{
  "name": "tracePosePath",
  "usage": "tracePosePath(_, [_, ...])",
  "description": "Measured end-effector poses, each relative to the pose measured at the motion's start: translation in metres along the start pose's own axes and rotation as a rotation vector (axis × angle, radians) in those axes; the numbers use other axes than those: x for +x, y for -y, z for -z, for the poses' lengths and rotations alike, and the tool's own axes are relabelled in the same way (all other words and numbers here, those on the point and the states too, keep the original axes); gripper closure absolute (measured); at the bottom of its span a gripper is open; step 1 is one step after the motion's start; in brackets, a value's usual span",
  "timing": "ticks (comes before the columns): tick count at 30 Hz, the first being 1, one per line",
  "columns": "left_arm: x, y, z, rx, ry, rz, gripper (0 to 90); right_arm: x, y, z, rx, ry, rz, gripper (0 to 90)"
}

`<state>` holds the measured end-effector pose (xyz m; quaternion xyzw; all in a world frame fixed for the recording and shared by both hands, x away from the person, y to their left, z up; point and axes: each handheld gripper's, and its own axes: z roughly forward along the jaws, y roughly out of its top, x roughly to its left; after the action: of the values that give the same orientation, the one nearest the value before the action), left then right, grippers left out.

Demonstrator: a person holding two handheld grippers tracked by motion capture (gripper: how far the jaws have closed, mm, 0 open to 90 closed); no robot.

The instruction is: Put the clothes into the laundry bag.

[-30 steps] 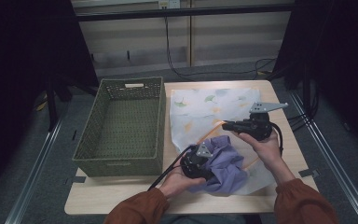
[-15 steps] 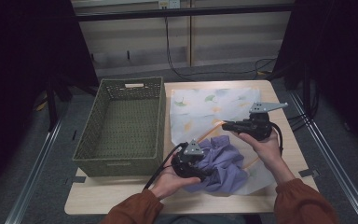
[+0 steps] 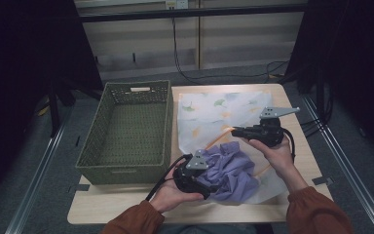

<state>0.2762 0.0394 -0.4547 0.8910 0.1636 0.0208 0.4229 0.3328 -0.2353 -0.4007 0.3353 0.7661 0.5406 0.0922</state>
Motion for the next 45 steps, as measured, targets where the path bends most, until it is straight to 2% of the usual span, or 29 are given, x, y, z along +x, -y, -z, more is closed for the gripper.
tracePosePath(3, [0.001,0.005,-0.009,-0.015,0.014,0.037,18.7,0.0,0.0,-0.001,0.004,0.003,0.002,89.3])
tracePosePath(5, [0.001,0.004,-0.014,0.018,0.005,0.015,18.2,0.001,0.001,-0.002,0.008,0.0,0.002,89.4])
tracePosePath(9, [0.0,-0.002,-0.02,-0.002,0.034,0.011,15.4,0.001,0.0,-0.002,0.007,-0.004,0.003,89.4])
tracePosePath(10, [0.0,-0.004,-0.021,0.023,0.04,-0.004,14.6,0.001,0.0,-0.002,0.005,-0.006,0.002,89.3])
tracePosePath(11, [-0.001,-0.003,-0.024,0.014,0.044,-0.001,13.4,0.001,0.0,-0.002,0.004,-0.004,0.003,89.3])
tracePosePath(13, [-0.003,-0.004,-0.025,0.054,0.042,-0.031,10.9,0.001,0.0,-0.002,0.007,-0.006,0.002,89.3])
tracePosePath(15, [-0.006,-0.004,-0.029,0.032,0.053,-0.004,9.7,0.001,0.0,-0.002,0.008,-0.008,0.002,89.3])
tracePosePath(16, [-0.006,-0.004,-0.029,0.042,0.06,-0.012,8.7,0.001,0.0,-0.002,0.008,-0.007,0.001,89.4])
tracePosePath(17, [-0.009,-0.005,-0.029,0.023,0.065,0.002,8.2,0.001,0.0,-0.002,0.009,-0.008,0.001,89.4])
tracePosePath(19, [-0.015,-0.008,-0.026,0.002,0.054,-0.007,8.1,0.001,0.0,-0.002,0.007,-0.008,0.005,89.3])
tracePosePath(20, [-0.016,-0.008,-0.026,-0.012,0.065,-0.005,8.2,0.001,0.0,-0.002,0.006,-0.008,0.005,89.3])
tracePosePath(23, [-0.018,-0.004,-0.034,0.029,0.073,-0.017,6.6,0.002,0.0,-0.003,0.009,-0.01,0.008,89.4])
tracePosePath(24, [-0.017,-0.002,-0.037,0.066,0.066,-0.048,5.7,0.003,0.0,-0.003,0.01,-0.009,0.007,89.3])
tracePosePath(25, [-0.019,0.0,-0.04,0.052,0.074,-0.024,5.0,0.002,0.0,-0.003,0.008,-0.009,0.008,89.4])
tracePosePath(26, [-0.017,0.001,-0.042,0.069,0.08,-0.045,4.0,0.002,0.0,-0.003,0.009,-0.009,0.008,89.3])
tracePosePath(27, [-0.018,0.002,-0.045,0.061,0.076,-0.026,3.8,0.003,0.0,-0.003,0.01,-0.009,0.008,89.3])
tracePosePath(28, [-0.017,0.002,-0.046,0.083,0.073,-0.03,3.9,0.003,0.0,-0.003,0.01,-0.01,0.007,89.3])
tracePosePath(29, [-0.016,0.004,-0.049,0.064,0.079,-0.018,3.9,0.002,0.0,-0.003,0.011,-0.01,0.007,89.3])
tracePosePath(32, [-0.014,0.007,-0.051,0.064,0.057,-0.031,7.7,0.003,0.0,-0.004,0.012,-0.012,0.007,89.3])
tracePosePath(33, [-0.014,0.008,-0.052,0.08,0.034,-0.047,9.2,0.003,0.001,-0.004,0.014,-0.015,0.007,89.3])
tracePosePath(34, [-0.015,0.011,-0.054,0.069,0.018,-0.047,11.0,0.003,0.001,-0.004,0.015,-0.015,0.005,89.3])
tracePosePath(35, [-0.016,0.013,-0.056,0.063,0.012,-0.053,11.2,0.003,0.001,-0.004,0.015,-0.014,0.005,89.3])
tracePosePath(36, [-0.016,0.014,-0.057,0.077,0.011,-0.07,11.1,0.003,0.001,-0.005,0.016,-0.015,0.006,89.3])
tracePosePath(37, [-0.017,0.014,-0.058,0.068,-0.003,-0.068,11.1,0.003,0.001,-0.005,0.017,-0.015,0.007,89.3])
tracePosePath(39, [-0.017,0.015,-0.058,0.063,-0.006,-0.062,12.5,0.003,0.001,-0.006,0.019,-0.016,0.007,89.3])
tracePosePath(43, [-0.013,0.017,-0.057,0.037,-0.024,-0.053,21.3,0.003,0.001,-0.006,0.017,-0.014,0.001,89.3])
tracePosePath(45, [-0.013,0.016,-0.056,0.043,-0.026,-0.04,22.1,0.003,0.002,-0.006,0.018,-0.012,0.001,89.3])
